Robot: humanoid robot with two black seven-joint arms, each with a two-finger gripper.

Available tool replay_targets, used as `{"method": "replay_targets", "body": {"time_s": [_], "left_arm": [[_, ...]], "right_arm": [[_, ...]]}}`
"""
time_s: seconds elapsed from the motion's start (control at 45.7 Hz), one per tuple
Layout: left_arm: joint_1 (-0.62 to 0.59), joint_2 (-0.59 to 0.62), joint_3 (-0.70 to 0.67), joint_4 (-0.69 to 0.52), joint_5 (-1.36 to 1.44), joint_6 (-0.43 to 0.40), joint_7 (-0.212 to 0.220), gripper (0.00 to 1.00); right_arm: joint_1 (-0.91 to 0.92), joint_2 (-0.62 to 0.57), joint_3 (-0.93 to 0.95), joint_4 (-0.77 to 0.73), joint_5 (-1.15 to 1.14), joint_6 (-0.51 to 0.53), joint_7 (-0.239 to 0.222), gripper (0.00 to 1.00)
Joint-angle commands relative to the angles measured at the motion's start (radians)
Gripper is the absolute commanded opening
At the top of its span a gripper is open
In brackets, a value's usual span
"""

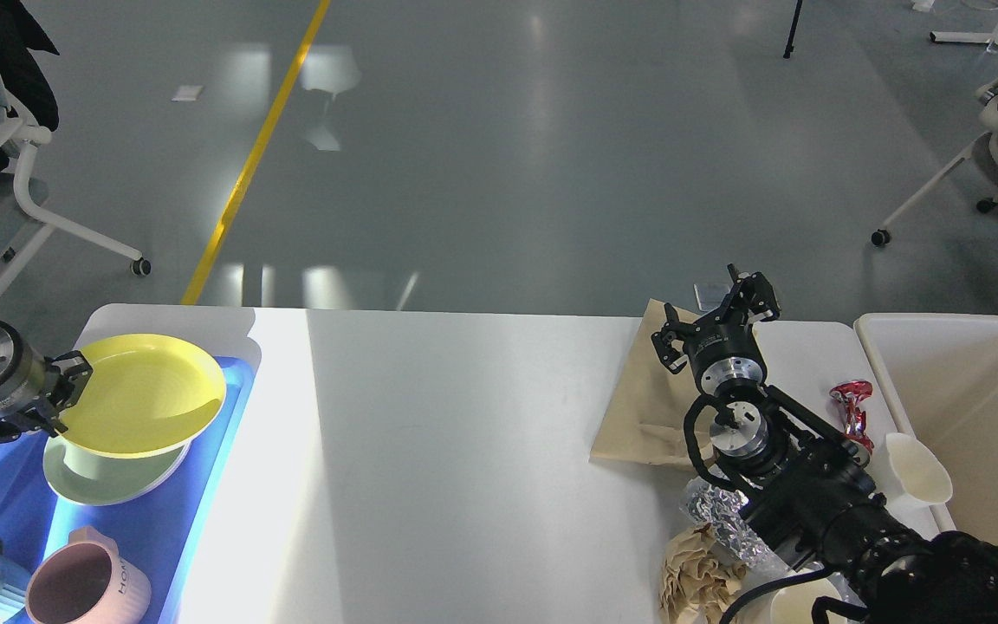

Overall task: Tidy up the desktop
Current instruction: 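Lift the yellow plate and stack it onto the pale green plate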

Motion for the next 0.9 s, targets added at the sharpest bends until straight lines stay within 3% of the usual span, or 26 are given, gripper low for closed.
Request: {"method": "replay_targets", "body": {"time_s": [0.0,0.394,0.723,0.876], "left_arm": [[0.023,0.003,0.001,-0.033,0.019,0.089,0.001,0.00],[0.133,-0.017,-0.001,-0.196,0.017,0.628,-0.002,0.00],[0.196,-0.069,-0.005,-0.196,0.017,0.803,-0.003,0.00],[0.212,-0.078,-0.005,-0.191,0.017,0.827,-0.023,0.00]], "right_arm": [[0.000,0.000,0.000,0.000,-0.001,0.001,0.000,1.00],[0.000,0.000,0.000,0.000,0.001,0.001,0.000,1.00],[0.000,0.000,0.000,0.000,-0.001,-0.001,0.000,1.00],[0.000,0.000,0.000,0.000,0.000,0.001,0.000,1.00]]}}
